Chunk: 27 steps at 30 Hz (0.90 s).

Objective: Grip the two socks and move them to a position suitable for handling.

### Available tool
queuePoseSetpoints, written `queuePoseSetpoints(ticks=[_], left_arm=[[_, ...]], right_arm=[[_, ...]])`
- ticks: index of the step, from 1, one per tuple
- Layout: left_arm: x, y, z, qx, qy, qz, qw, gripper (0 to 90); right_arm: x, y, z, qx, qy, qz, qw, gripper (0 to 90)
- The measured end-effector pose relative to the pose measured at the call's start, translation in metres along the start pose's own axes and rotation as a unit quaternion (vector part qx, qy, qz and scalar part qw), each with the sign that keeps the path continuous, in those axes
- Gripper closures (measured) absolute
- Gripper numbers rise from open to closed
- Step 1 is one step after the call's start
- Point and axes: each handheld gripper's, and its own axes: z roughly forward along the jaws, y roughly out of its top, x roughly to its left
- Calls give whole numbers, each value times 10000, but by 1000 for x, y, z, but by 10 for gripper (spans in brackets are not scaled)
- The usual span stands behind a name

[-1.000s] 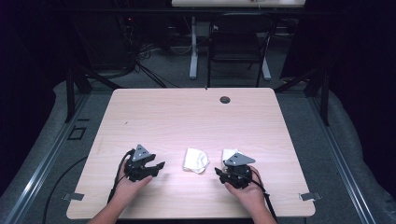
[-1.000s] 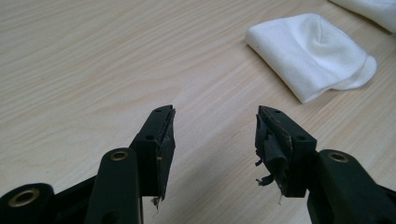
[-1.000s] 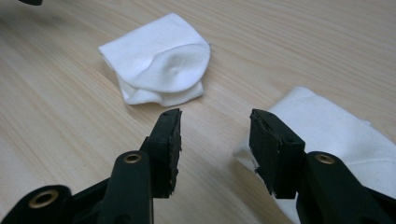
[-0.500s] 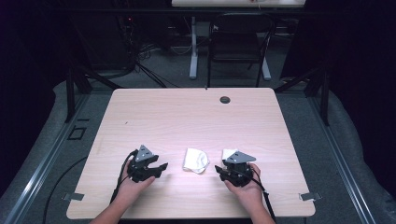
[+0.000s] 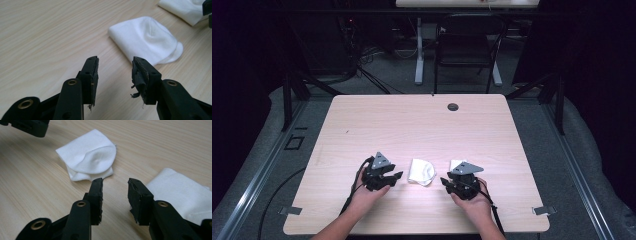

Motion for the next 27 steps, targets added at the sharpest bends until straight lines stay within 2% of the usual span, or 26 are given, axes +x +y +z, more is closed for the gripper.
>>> queuePoseSetpoints(ticks=[7, 10, 16, 19, 27], left_arm=[[-14, 15, 19, -17, -84, 27, 10000, 534], [-18, 20, 23, 31, -25, 114, 9999, 530], [-26, 23, 32, 83, 18, 215, 9997, 622], [-26, 23, 37, 201, 37, 224, 9995, 656], [-27, 19, 43, 355, 36, 246, 9991, 679]], right_arm=[[2, -1, 1, -8, -29, -80, 10000, 604], [1, -1, 2, 13, -81, -94, 9999, 599], [0, -1, 2, -23, -13, -32, 10000, 626], [-1, -2, 2, -9, -29, -26, 10000, 642], [-2, -1, 2, -37, -4, -27, 10000, 648]])
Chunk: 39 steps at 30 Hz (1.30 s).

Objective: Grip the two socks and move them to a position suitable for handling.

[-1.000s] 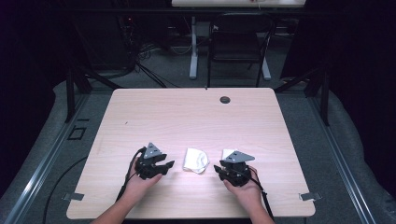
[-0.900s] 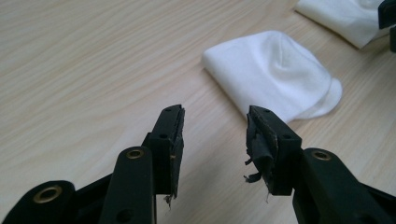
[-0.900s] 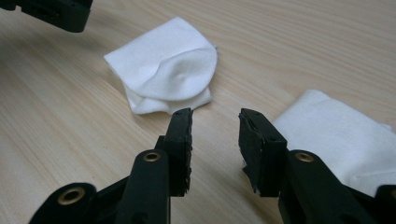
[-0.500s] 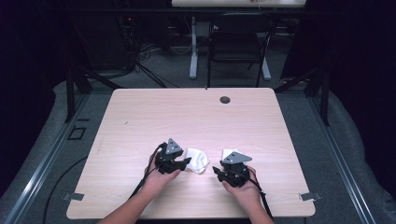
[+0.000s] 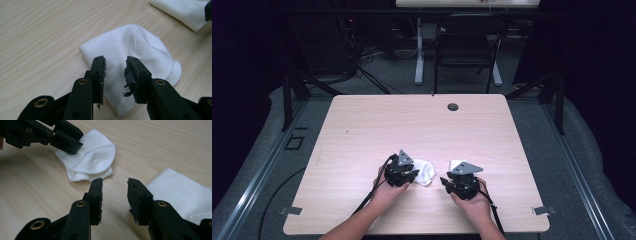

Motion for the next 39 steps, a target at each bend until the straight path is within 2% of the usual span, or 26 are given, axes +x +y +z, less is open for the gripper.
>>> queuePoseSetpoints(ticks=[6, 11, 18, 22, 27, 30, 32, 37, 39], left_arm=[[-2, -6, 2, -17, -13, 14, 10000, 696], [-4, -10, -2, 5, -64, 72, 10000, 700], [-8, -19, -11, -6, -113, 53, 9999, 699], [-9, -19, -15, 100, -136, 93, 9998, 695], [-5, -9, -22, -48, -201, -119, 9997, 724], [-9, 1, -25, -230, -278, -186, 9992, 724], [-13, 7, -25, -215, -291, -109, 9993, 723], [-23, 13, -19, -217, -363, -81, 9991, 696], [-29, 13, -11, -89, -385, -44, 9992, 685]], right_arm=[[0, 0, 0, -39, 6, 40, 10000, 653], [-1, 0, 0, -32, 11, 44, 10000, 655], [0, -1, 0, -48, 34, 77, 10000, 654], [0, -1, 0, -47, 25, 67, 10000, 651], [-1, -1, -1, -62, -6, 76, 10000, 650], [-2, -1, 0, -77, -19, 104, 9999, 649], [-2, -1, -1, -77, -23, 101, 9999, 648], [-4, -1, -2, -119, -47, 145, 9998, 646], [-4, -1, -2, -111, -53, 153, 9998, 645]])
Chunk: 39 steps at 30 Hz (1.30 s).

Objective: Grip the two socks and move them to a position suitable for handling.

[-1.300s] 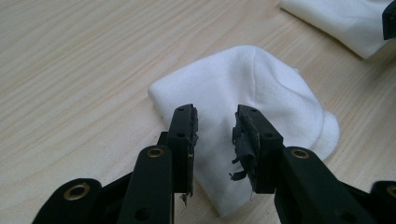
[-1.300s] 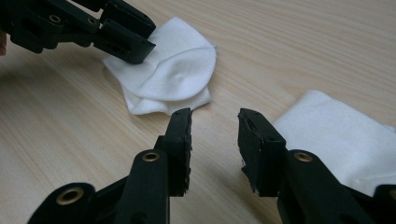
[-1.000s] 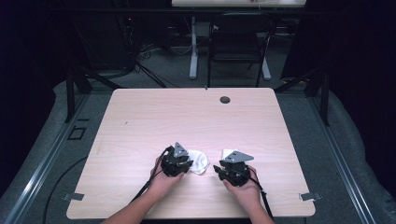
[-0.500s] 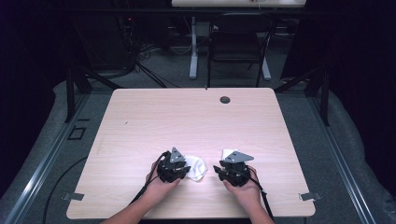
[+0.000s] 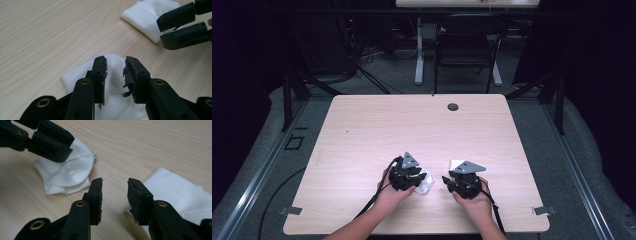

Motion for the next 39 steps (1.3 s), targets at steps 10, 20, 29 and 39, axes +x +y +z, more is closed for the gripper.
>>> queuePoseSetpoints(ticks=[10, 20, 29, 39], left_arm=[[-1, -5, 11, 166, 6, -14, 9999, 835], [3, -4, -14, -208, -58, -100, 9997, 856], [18, -7, -30, -417, -131, -406, 9982, 854], [38, -24, -52, -319, 141, -472, 9983, 836]], right_arm=[[0, 1, 0, -7, 35, 27, 10000, 645], [22, 11, 9, 237, 247, -382, 9987, 844], [40, 16, 42, 631, 496, -671, 9945, 871], [38, 10, 38, 765, 512, -659, 9936, 880]])
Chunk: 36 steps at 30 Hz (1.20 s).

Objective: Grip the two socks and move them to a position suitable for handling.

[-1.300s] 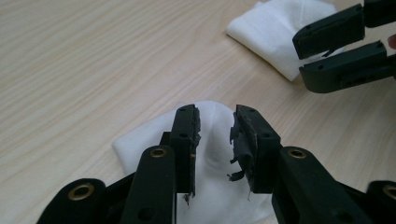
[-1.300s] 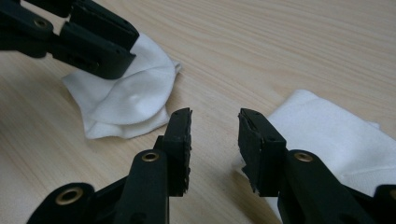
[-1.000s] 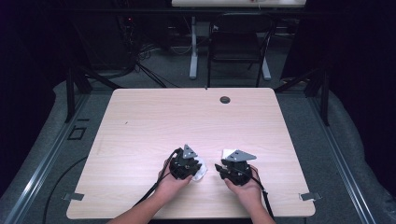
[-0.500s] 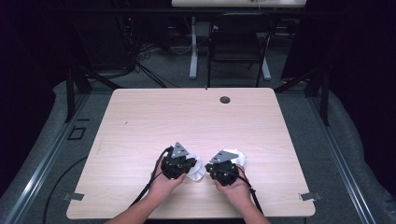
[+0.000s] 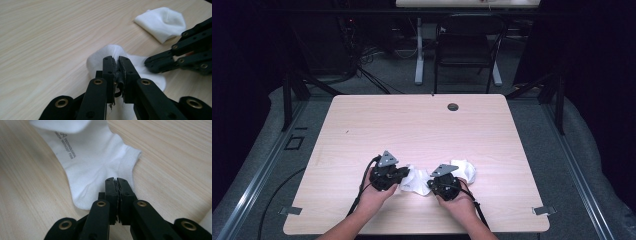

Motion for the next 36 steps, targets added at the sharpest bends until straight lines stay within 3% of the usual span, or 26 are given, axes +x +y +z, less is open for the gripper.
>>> queuePoseSetpoints(ticks=[4, 6, 9, 12, 14, 17, 19, 24, 29, 36], left_arm=[[15, -11, -9, 100, 171, -119, 9997, 773], [19, -13, -12, 56, 174, -175, 9997, 717], [30, -14, -25, -238, 192, -391, 9988, 711], [30, -12, -27, -261, 174, -313, 9990, 711], [29, -13, -24, -212, 187, -259, 9993, 711], [28, -22, -10, 130, 302, -63, 9994, 705], [32, -27, -3, 369, 354, -73, 9987, 697], [33, -34, 4, 650, 368, -131, 9971, 695], [24, -37, 3, 747, 343, -7, 9966, 691], [12, -45, -5, 770, 195, -59, 9968, 672]], right_arm=[[0, -1, -1, -7, 22, 24, 10000, 879], [0, -1, -1, -1, 20, 18, 10000, 879], [1, -2, -1, -13, -5, 8, 10000, 879], [1, -2, -1, -13, -24, -3, 10000, 878], [1, -2, -1, -9, -8, 1, 10000, 878], [1, -2, -1, -21, -8, -7, 10000, 878], [1, -2, -2, -20, -3, -5, 10000, 877], [-1, -4, -3, -10, 43, 25, 10000, 876], [-2, -6, -7, 66, 51, 42, 10000, 875], [-2, -13, -17, 197, 181, 150, 9995, 870]])
